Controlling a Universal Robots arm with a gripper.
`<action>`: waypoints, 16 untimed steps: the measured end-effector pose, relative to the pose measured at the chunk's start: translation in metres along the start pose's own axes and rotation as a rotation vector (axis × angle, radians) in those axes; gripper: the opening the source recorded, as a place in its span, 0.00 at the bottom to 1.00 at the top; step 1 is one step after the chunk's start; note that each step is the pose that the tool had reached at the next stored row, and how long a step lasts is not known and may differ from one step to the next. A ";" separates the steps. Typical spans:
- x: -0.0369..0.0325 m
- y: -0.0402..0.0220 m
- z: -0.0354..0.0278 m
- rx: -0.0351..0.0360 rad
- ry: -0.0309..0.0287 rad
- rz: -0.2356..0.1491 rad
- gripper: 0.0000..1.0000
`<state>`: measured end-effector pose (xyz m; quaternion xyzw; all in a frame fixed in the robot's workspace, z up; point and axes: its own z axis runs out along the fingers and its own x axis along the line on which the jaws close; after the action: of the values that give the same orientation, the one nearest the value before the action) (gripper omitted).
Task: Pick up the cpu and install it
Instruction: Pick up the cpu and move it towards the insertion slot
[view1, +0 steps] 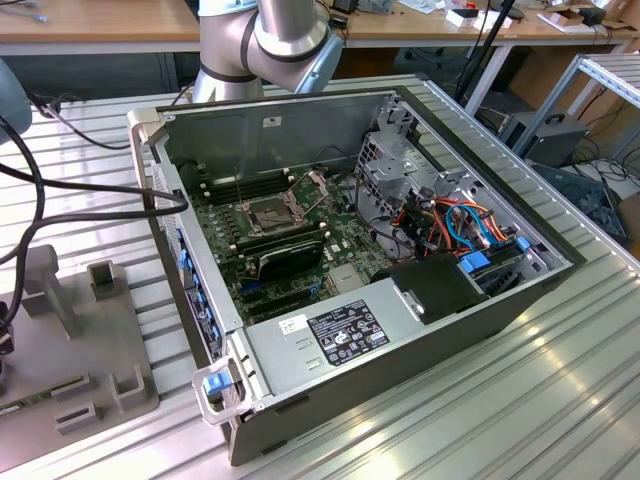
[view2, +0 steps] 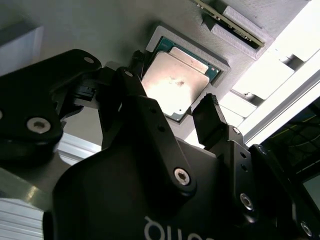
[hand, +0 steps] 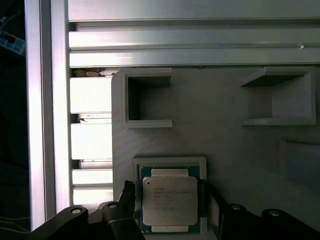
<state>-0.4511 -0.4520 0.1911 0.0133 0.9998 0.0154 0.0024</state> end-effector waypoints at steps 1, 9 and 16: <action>0.0000 0.0000 0.0000 0.0000 -0.0001 0.000 0.67; 0.0007 0.0000 -0.0002 0.0001 0.0001 0.000 0.67; 0.0009 -0.0001 -0.0002 0.0001 0.0002 0.000 0.58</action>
<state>-0.4521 -0.4521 0.1913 0.0133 0.9998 0.0153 0.0023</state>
